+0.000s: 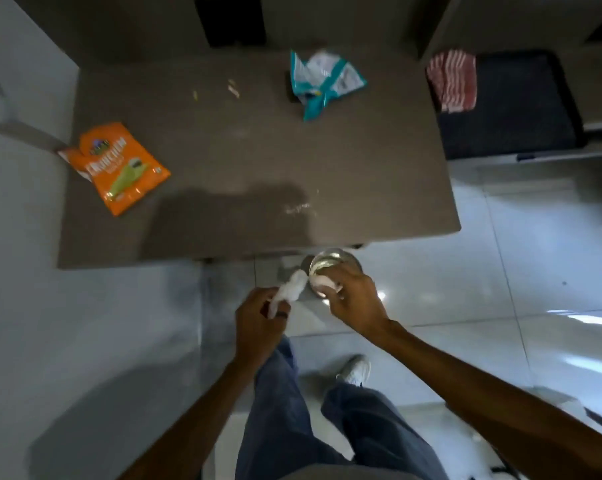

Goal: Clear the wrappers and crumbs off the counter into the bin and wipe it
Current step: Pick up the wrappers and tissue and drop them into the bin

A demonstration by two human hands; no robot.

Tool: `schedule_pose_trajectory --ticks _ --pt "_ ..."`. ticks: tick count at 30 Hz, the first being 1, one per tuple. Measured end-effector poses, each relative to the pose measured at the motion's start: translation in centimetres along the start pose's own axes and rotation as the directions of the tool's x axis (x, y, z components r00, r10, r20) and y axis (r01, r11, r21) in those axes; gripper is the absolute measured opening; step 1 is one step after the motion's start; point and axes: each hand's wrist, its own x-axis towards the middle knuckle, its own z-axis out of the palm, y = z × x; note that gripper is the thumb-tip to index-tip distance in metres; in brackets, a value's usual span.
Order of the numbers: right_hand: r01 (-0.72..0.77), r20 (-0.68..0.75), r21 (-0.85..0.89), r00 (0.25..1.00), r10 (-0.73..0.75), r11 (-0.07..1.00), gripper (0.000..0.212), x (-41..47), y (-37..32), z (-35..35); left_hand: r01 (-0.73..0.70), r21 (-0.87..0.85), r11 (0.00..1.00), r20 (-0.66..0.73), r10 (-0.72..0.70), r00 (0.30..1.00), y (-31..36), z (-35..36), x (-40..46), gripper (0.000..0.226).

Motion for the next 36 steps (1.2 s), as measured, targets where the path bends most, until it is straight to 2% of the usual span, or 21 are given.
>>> schedule_pose_trajectory --ticks 1,2,4,6,8,12,14,15,16,17,18,20,22,24,26,28,30,32,34,36 --pt "-0.173 0.019 0.041 0.985 0.172 0.984 0.027 -0.7 2.5 1.3 0.118 -0.024 0.993 0.091 -0.115 0.989 -1.5 2.6 -0.4 0.009" --pt "-0.354 0.039 0.074 0.935 0.352 0.932 0.028 -0.7 5.1 2.7 0.178 0.001 0.984 0.147 -0.176 0.973 -2.8 5.4 0.0 0.012" --pt "-0.633 0.065 0.197 0.771 0.634 0.749 0.030 0.4 10.4 6.1 0.234 0.028 0.972 0.192 -0.235 0.953 -4.9 10.9 2.7 0.018" --pt "-0.767 0.075 0.379 0.583 0.809 0.517 0.034 2.1 16.4 10.1 0.377 -0.055 0.925 0.209 -0.359 0.910 -6.9 16.6 7.0 0.028" --pt "-0.797 0.121 0.507 0.442 0.889 0.328 0.036 4.0 22.8 14.0 0.530 -0.130 0.838 0.240 -0.492 0.837 -9.7 22.1 11.5 0.038" --pt "-0.756 0.331 0.650 0.370 0.868 0.074 0.036 6.7 31.0 19.4 0.637 -0.163 0.753 0.382 -0.547 0.745 -13.2 29.8 18.0 0.055" --pt "-0.771 0.351 0.636 0.334 0.875 0.039 0.039 7.2 32.2 20.0 0.672 -0.170 0.721 0.431 -0.558 0.709 -13.5 31.0 19.3 0.053" --pt "-0.803 0.336 0.591 0.333 0.881 0.078 0.040 6.8 31.7 19.6 0.667 -0.161 0.727 0.418 -0.562 0.714 -13.0 30.8 19.1 0.049" --pt "-0.840 0.310 0.522 0.350 0.884 0.150 0.041 6.0 30.3 18.7 0.611 -0.122 0.782 0.378 -0.532 0.757 -12.2 30.0 18.2 0.045" --pt "-0.858 0.266 0.442 0.403 0.876 0.261 0.041 4.9 28.1 17.1 0.515 -0.058 0.855 0.340 -0.468 0.816 -10.9 28.5 16.5 0.043" --pt "-0.841 0.205 0.348 0.500 0.842 0.415 0.039 3.6 25.3 15.4 0.389 0.010 0.921 0.298 -0.374 0.878 -9.6 26.5 14.2 0.040" --pt "-0.666 0.091 0.147 0.746 0.660 0.732 0.043 0.8 18.7 11.3 0.139 0.068 0.988 0.249 -0.152 0.957 -6.1 21.3 8.9 0.035" --pt "-0.383 0.001 -0.008 0.924 0.383 0.924 0.050 -1.6 11.8 7.0 -0.119 0.117 0.986 0.204 0.093 0.974 -2.5 15.5 3.9 0.032" --pt "-0.125 -0.101 -0.134 0.989 0.112 0.983 0.044 -2.3 6.6 3.2 -0.329 0.217 0.919 0.136 0.305 0.943 0.4 10.5 0.9 0.032" --pt "0.061 -0.206 -0.184 0.974 -0.099 0.981 0.040 0.1 2.3 -0.3 -0.465 0.287 0.837 0.004 0.485 0.875 3.7 5.2 1.0 0.037" --pt "0.156 -0.259 -0.231 0.942 -0.215 0.960 0.046 5.4 -1.4 -2.8 -0.531 0.396 0.750 -0.140 0.620 0.772 6.5 0.3 3.9 0.043" --pt "0.163 -0.263 -0.304 0.933 -0.247 0.939 0.051 12.1 -4.5 -4.4 -0.420 0.567 0.708 -0.264 0.640 0.722 8.5 -3.9 8.4 0.050" --pt "0.128 -0.270 -0.393 0.931 -0.247 0.911 0.054 19.3 -7.0 -5.3 -0.174 0.645 0.744 -0.424 0.538 0.729 10.1 -7.4 13.6 0.059" --pt "0.042 -0.252 -0.464 0.951 -0.177 0.885 0.061 25.8 -8.3 -5.7 0.070 0.568 0.820 -0.575 0.333 0.747 10.8 -9.9 18.7 0.066" --pt "-0.049 -0.236 -0.488 0.969 -0.078 0.871 0.068 31.3 -8.3 -5.3 0.268 0.427 0.864 -0.663 0.097 0.743 10.0 -11.8 23.3 0.072"
